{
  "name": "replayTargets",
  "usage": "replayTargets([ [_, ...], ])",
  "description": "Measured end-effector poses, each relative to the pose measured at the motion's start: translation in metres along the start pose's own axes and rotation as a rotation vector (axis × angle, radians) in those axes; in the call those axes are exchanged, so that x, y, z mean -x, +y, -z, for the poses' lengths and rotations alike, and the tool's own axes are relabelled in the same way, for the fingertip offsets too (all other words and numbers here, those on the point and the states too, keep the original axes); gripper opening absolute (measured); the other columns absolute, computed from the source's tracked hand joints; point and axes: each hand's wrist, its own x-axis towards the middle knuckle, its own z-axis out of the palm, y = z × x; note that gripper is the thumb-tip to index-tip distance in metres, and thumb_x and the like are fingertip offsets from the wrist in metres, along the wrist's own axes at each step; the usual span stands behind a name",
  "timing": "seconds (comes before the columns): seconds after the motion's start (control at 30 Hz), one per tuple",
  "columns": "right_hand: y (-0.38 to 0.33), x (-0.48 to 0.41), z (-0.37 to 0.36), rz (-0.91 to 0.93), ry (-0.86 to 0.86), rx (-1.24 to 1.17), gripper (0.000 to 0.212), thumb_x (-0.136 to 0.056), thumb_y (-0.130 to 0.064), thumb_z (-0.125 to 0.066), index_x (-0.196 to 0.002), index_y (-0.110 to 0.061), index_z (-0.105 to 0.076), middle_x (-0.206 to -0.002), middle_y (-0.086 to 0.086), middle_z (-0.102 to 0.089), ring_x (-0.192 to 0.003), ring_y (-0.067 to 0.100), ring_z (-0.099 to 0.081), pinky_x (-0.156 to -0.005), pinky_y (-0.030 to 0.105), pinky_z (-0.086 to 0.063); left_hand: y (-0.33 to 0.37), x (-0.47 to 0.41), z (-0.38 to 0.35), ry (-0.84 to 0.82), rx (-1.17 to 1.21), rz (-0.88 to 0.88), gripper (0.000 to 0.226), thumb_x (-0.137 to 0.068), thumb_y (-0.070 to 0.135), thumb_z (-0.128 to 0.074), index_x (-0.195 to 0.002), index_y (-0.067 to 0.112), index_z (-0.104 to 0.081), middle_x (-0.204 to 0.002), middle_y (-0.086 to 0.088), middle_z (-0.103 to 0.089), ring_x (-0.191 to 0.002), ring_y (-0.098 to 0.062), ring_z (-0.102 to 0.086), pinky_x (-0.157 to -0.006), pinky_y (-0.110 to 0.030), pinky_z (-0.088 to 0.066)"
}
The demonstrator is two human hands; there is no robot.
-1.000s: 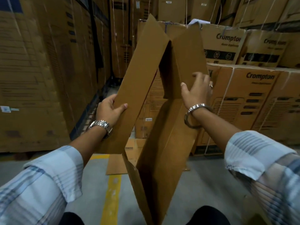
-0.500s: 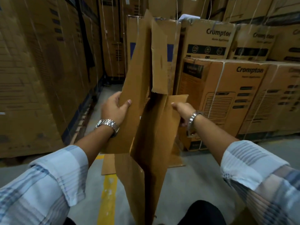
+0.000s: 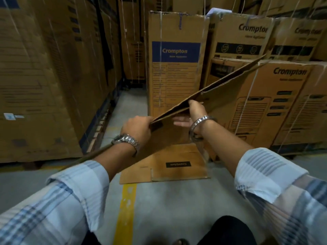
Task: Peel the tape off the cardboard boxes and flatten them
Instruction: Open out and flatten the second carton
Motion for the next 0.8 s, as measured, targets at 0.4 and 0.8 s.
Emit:
replayTargets([
  [0.4,0.074,-0.022,0.055,0.518,-0.106,2.016,0.044,-0.086,-0.048,-0.062,-0.125,-0.027,-0.059,-0.119,0.005,-0.062,-0.11,0.028,-0.059,-0.094,0.05,-0.053,-0.031,0.033,-0.069,-0.194,-0.193,-0.2,0.031,-0.093,0.022,-0.054,-0.119,0.034,-0.065,-0.096,0.0,-0.07,-0.079,-0.023,-0.063,-0.057,-0.033,-0.042],
  [0.8,0.11,-0.082,0.041,0.758,0.012,1.785,0.028,-0.092,-0.022,-0.058,-0.118,-0.031,-0.065,-0.103,0.0,-0.071,-0.093,0.027,-0.067,-0.079,0.039,-0.055,-0.108,-0.021,-0.085,-0.254,-0.248,-0.152,0.051,-0.097,0.021,-0.052,-0.143,0.042,-0.048,-0.124,-0.004,-0.067,-0.103,-0.028,-0.064,-0.073,-0.033,-0.049],
])
